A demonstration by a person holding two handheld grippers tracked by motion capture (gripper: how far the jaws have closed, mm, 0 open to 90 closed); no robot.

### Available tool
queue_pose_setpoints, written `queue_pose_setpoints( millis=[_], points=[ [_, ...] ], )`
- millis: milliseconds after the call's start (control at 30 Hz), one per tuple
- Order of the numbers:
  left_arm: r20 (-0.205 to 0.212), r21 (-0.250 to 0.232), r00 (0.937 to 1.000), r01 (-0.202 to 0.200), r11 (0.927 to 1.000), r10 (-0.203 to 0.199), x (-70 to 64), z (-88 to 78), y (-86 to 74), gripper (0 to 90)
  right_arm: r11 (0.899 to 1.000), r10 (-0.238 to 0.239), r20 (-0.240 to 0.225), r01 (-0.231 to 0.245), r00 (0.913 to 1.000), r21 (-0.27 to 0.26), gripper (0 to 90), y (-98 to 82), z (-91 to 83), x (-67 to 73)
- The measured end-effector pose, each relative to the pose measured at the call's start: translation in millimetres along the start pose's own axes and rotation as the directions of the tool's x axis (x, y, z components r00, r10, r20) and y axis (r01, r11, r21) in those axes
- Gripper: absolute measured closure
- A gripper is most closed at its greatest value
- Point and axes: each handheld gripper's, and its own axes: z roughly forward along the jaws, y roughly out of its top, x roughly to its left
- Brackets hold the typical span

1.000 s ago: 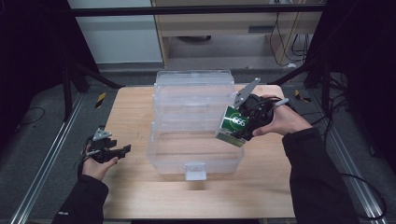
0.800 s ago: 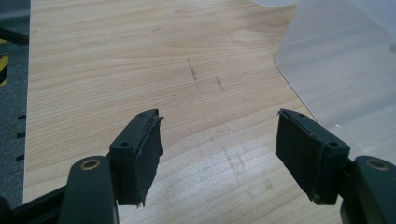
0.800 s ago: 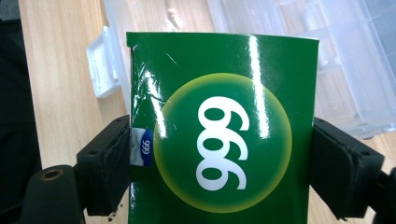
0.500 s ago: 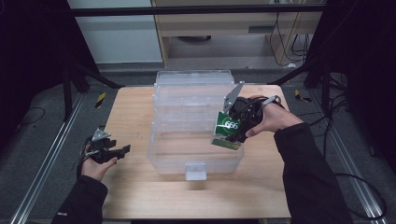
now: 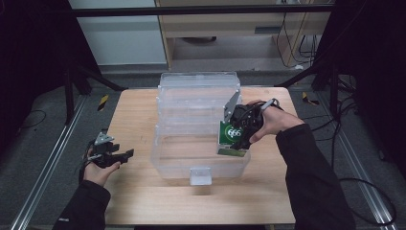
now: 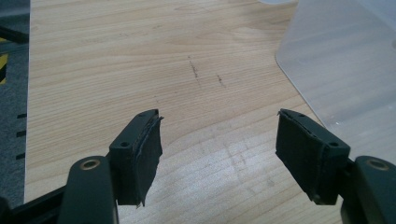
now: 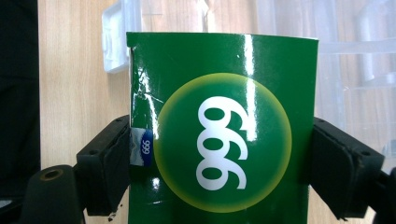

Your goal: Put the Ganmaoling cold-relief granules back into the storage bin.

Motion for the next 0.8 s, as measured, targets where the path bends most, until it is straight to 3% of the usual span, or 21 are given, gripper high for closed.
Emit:
queue_pose_setpoints(
  millis=[200,433,800],
  points=[
    [-0.001,0.0,1.0,-0.001,1.0,0.001,-0.3,0.7,-0.2,30.3,0.999,-0.025,-0.018,0.026,0.9995,0.019,17.4,-1.1,2.8,-0.7],
    [0.001,0.006,1.0,-0.002,1.0,0.002,-0.6,1.5,-0.7,30.2,0.995,-0.095,-0.021,0.096,0.9953,0.03,17.4,-1.5,8.7,0.0],
    [0.0,0.007,1.0,-0.002,1.0,0.002,0.0,1.6,-0.9,30.2,0.991,-0.122,-0.026,0.123,0.9922,0.061,17.4,0.0,18.6,0.0]
  ],
)
